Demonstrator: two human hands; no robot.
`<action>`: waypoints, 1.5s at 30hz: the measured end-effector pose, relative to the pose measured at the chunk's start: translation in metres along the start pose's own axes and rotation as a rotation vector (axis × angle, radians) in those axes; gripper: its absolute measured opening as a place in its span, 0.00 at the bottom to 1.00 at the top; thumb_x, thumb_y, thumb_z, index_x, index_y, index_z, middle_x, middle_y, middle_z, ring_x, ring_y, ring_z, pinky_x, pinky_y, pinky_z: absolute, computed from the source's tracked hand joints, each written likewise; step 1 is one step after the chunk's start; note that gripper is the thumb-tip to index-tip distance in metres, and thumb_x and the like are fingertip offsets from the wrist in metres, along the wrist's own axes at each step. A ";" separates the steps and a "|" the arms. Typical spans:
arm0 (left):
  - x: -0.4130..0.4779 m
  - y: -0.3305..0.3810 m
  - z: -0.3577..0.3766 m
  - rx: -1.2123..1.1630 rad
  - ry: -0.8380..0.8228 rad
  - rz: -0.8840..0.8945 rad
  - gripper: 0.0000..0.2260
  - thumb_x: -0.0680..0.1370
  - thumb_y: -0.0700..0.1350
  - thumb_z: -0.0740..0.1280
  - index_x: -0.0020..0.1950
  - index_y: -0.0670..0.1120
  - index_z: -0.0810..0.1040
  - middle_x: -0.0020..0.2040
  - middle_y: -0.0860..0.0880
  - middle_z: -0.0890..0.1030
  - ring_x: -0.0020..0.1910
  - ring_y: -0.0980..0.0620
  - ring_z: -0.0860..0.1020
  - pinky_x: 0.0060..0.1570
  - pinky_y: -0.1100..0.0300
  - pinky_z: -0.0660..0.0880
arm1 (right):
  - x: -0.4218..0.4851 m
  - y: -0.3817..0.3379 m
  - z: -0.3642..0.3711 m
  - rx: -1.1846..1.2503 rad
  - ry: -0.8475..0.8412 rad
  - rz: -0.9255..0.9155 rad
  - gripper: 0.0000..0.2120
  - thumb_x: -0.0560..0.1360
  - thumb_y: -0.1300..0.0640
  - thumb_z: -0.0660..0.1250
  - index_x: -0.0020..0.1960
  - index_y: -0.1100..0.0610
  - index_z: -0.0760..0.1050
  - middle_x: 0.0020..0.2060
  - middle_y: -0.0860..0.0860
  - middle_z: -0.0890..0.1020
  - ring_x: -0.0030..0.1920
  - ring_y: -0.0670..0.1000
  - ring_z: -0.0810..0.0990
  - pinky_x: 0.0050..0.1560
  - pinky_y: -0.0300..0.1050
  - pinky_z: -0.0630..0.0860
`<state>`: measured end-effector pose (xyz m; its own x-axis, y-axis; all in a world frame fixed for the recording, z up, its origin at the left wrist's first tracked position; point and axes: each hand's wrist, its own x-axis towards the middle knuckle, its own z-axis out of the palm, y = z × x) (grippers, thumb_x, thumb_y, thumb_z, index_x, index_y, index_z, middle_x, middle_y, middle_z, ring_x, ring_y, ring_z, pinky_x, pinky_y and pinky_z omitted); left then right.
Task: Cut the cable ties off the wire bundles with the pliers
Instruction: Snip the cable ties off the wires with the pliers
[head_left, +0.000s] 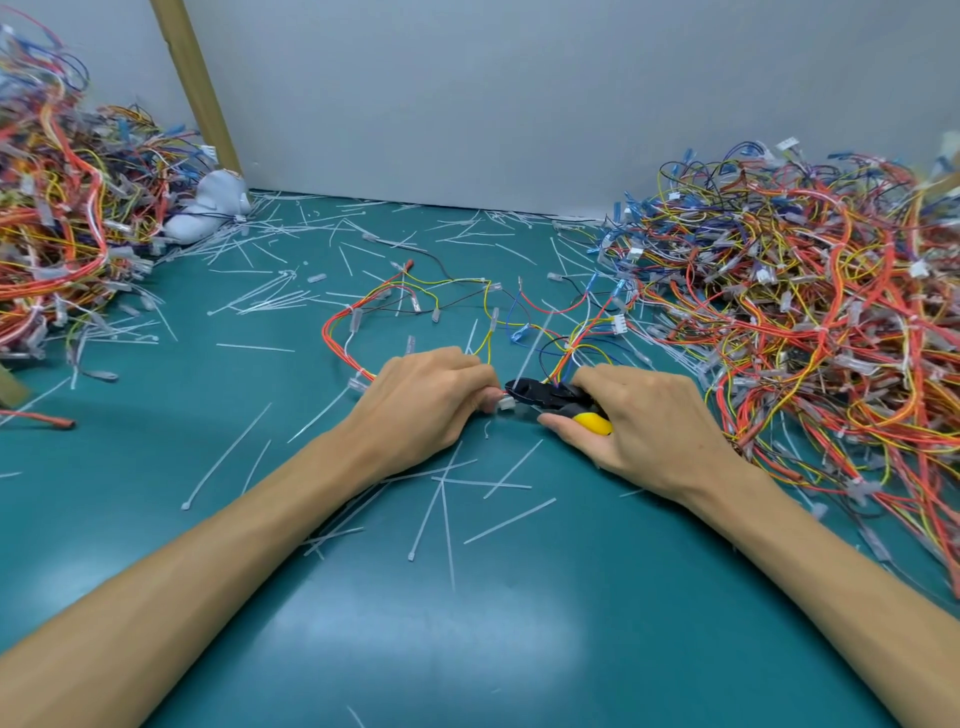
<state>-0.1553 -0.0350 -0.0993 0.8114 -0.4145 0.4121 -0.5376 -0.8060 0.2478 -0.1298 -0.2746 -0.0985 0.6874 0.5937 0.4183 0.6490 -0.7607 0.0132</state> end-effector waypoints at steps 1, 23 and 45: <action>0.000 0.000 0.000 0.000 -0.003 -0.002 0.13 0.81 0.50 0.58 0.46 0.47 0.79 0.42 0.52 0.79 0.45 0.47 0.76 0.37 0.48 0.75 | 0.000 0.000 0.000 -0.005 0.012 -0.005 0.23 0.76 0.33 0.55 0.43 0.52 0.74 0.34 0.47 0.76 0.37 0.53 0.78 0.31 0.46 0.68; 0.000 0.000 0.001 0.024 -0.018 0.012 0.13 0.82 0.49 0.57 0.45 0.47 0.77 0.41 0.52 0.78 0.43 0.47 0.75 0.35 0.48 0.74 | 0.000 -0.002 -0.004 -0.005 0.088 -0.042 0.16 0.74 0.39 0.67 0.40 0.51 0.73 0.29 0.47 0.76 0.31 0.55 0.78 0.27 0.42 0.62; 0.000 -0.006 0.002 -0.040 0.075 0.056 0.06 0.80 0.46 0.65 0.45 0.46 0.79 0.40 0.52 0.79 0.42 0.49 0.76 0.36 0.52 0.74 | -0.002 0.005 0.000 -0.001 0.085 -0.002 0.20 0.74 0.37 0.66 0.50 0.53 0.78 0.41 0.49 0.81 0.43 0.53 0.79 0.42 0.48 0.74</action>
<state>-0.1516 -0.0315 -0.1024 0.7615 -0.4245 0.4899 -0.5914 -0.7643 0.2570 -0.1278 -0.2794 -0.0989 0.6563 0.5705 0.4937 0.6497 -0.7600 0.0145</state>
